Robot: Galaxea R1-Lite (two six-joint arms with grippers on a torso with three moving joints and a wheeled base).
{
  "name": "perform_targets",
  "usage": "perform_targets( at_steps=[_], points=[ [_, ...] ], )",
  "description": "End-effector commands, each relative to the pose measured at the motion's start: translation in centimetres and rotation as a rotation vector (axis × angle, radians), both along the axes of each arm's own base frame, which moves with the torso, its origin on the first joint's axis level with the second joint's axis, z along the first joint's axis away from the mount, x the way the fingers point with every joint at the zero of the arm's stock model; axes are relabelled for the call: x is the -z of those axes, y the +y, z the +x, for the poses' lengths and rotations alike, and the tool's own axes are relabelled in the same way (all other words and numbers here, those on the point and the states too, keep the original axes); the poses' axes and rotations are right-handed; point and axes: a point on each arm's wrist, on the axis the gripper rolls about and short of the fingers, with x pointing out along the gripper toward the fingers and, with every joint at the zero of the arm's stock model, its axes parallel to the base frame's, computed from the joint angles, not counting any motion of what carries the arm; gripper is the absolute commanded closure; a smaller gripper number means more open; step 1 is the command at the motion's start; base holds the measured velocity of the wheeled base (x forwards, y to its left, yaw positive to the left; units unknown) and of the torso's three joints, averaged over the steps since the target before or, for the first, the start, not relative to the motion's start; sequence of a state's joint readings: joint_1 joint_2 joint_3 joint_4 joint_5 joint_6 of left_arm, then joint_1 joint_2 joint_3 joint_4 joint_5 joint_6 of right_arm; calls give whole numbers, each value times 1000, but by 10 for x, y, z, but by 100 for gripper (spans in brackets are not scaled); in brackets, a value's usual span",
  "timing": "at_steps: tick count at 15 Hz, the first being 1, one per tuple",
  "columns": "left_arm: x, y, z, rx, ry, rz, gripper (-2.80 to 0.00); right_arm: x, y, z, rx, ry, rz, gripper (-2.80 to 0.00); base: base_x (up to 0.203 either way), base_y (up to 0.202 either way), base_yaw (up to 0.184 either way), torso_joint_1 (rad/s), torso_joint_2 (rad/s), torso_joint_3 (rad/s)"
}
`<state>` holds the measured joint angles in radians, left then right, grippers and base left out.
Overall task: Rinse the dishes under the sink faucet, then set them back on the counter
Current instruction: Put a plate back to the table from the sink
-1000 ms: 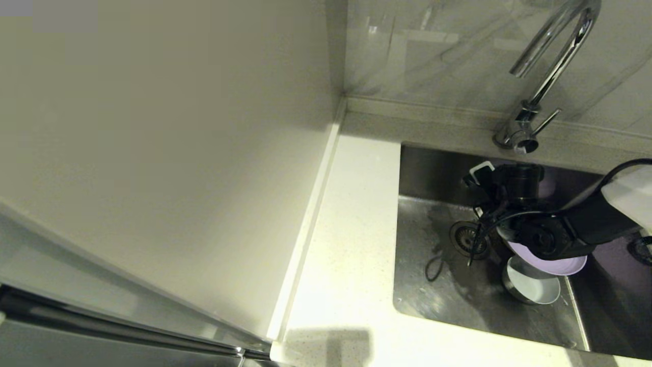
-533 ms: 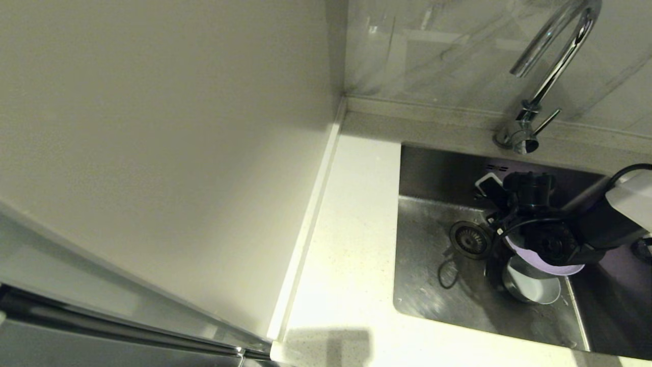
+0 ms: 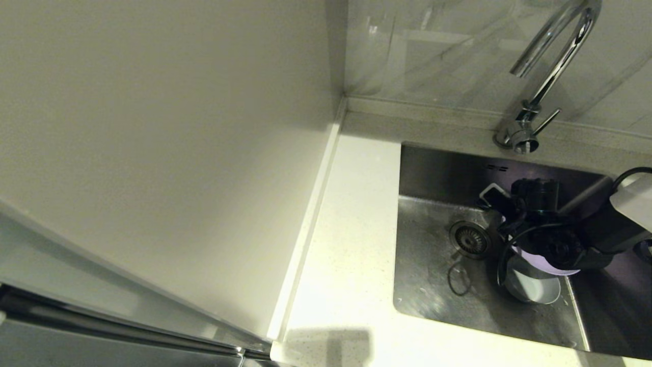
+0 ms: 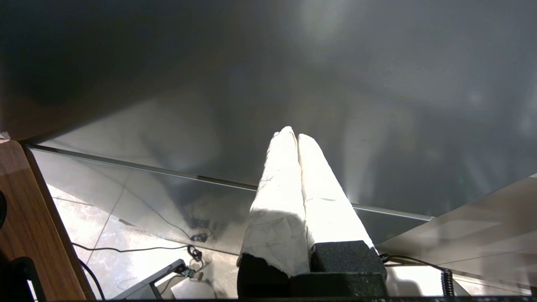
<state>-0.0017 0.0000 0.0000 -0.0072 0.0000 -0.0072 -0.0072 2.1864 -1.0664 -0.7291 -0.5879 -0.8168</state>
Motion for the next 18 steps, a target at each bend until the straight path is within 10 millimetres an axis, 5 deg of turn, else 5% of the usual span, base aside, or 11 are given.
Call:
perform_targets(
  at_steps=[1,11,18],
  points=[
    [1,0,0,0,3,0,0,7,-2,-2,-1,37,-21,-280,0,0,0,0,0,0],
    [1,0,0,0,3,0,0,9,-7,-16,-24,110,-39,-280,0,0,0,0,0,0],
    [1,0,0,0,3,0,0,-15,-7,-23,-49,40,-20,-280,0,0,0,0,0,0]
  ],
)
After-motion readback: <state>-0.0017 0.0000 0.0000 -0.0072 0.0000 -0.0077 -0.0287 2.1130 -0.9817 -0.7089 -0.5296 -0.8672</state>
